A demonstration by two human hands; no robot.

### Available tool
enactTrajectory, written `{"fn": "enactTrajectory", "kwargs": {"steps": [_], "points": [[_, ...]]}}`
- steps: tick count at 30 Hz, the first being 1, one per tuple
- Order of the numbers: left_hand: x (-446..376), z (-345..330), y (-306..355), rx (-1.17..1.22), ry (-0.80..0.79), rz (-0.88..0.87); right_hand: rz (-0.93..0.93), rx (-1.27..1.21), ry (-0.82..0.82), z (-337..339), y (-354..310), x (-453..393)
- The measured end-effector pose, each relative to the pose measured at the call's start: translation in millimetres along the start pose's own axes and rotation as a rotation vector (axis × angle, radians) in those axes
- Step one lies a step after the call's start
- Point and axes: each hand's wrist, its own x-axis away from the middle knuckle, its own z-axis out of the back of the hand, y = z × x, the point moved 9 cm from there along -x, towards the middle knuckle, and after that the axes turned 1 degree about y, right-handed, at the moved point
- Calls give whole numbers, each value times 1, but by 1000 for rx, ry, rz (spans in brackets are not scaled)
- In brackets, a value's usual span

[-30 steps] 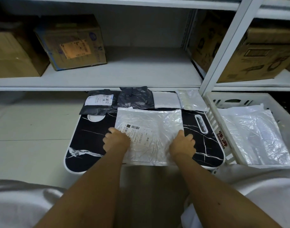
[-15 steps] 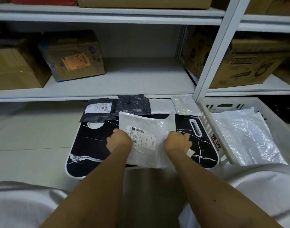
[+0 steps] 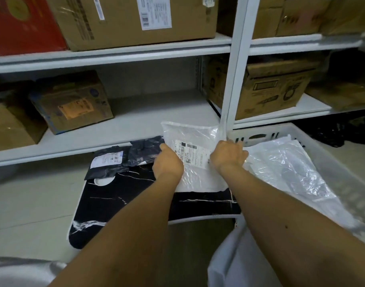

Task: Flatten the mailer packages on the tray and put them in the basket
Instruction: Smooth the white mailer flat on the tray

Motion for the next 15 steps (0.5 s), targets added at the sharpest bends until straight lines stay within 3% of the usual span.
{"fn": "enactTrajectory", "kwargs": {"steps": [7, 10, 15], "points": [[15, -58, 124, 33, -112, -280, -232, -54, 23, 38, 110, -49], [33, -101, 172, -4, -215, -443, -338, -42, 16, 35, 167, -58], [57, -177, 221, -53, -423, -564, -458, 9, -22, 12, 248, -64]]}}
